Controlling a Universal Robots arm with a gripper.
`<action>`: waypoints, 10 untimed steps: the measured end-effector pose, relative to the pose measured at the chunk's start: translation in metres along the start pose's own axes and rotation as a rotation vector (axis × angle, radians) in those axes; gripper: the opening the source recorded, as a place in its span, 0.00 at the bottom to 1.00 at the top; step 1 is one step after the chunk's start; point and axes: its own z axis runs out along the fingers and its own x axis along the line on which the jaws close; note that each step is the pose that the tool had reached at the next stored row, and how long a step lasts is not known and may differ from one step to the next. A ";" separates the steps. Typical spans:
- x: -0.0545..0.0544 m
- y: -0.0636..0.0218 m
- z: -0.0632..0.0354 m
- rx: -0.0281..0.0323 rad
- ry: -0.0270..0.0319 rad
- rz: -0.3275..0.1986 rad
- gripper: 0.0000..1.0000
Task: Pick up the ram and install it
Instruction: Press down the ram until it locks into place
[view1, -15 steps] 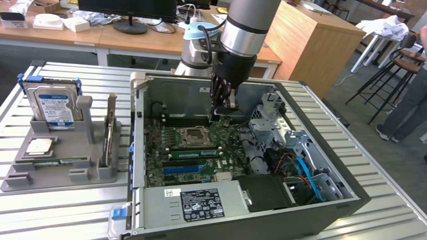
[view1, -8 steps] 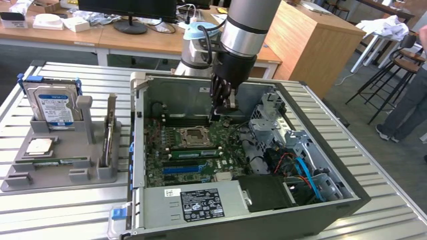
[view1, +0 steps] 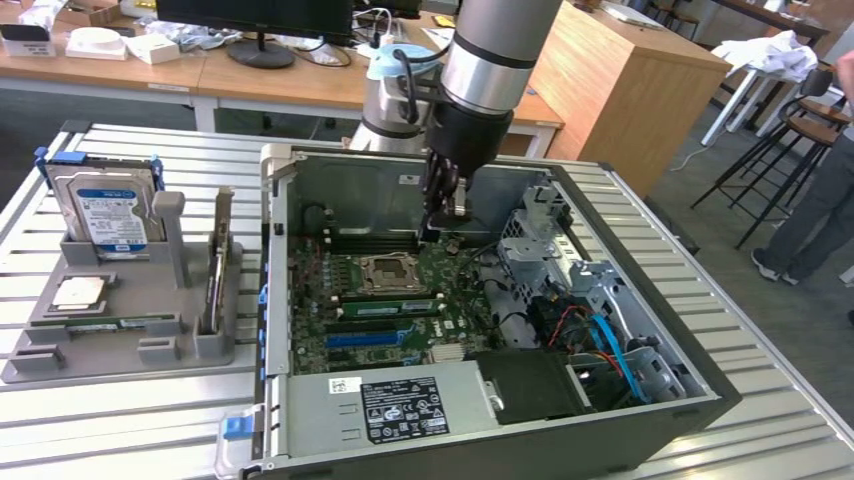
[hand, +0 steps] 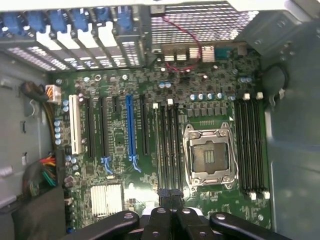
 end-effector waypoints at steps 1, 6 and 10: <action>0.000 0.0000 0.0001 0.0004 -0.0006 0.019 0.10; 0.000 0.0000 0.0007 0.0022 -0.0039 0.108 0.10; 0.000 -0.0001 0.0013 0.0036 -0.0065 0.181 0.10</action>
